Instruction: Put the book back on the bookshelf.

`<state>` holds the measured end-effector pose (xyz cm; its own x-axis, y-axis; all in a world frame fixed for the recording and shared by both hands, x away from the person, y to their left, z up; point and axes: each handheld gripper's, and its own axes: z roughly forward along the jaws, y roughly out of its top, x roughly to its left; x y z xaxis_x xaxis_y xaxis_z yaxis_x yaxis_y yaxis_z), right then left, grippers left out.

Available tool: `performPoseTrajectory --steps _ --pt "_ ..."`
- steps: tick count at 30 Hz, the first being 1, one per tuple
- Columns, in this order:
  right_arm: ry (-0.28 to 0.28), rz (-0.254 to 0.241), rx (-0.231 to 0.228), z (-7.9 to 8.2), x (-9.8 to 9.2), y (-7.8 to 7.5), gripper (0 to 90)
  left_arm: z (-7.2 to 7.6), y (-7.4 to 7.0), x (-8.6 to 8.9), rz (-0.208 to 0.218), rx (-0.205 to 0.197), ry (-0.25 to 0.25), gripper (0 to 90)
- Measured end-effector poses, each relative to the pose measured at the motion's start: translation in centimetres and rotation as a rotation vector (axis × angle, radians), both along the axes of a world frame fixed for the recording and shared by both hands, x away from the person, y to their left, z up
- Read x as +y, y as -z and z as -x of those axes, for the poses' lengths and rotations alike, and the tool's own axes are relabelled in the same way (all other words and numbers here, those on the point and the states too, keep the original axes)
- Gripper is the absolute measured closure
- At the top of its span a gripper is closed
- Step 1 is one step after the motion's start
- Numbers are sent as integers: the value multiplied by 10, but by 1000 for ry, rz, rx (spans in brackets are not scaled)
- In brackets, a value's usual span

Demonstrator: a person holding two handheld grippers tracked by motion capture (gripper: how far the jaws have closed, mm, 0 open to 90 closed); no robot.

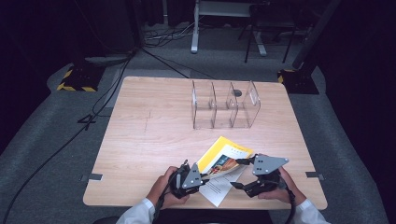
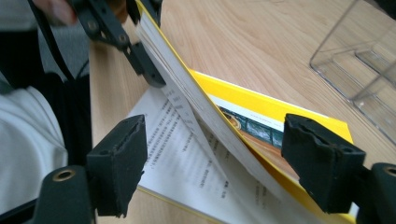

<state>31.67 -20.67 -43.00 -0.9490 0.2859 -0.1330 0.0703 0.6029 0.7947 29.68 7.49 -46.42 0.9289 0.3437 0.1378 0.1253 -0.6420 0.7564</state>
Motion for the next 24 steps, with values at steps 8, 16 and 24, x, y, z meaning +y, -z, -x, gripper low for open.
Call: performPoseTrajectory --steps 8,16,24 --pt "-65 130 -72 -13 26 13 236 -5 -4 19 12 16 2 805" --pt "-29 253 -168 -27 27 26 312 -11 -6 40 29 52 10 794" --pt "-27 193 -224 -30 20 24 652 -12 -6 50 45 74 8 749"
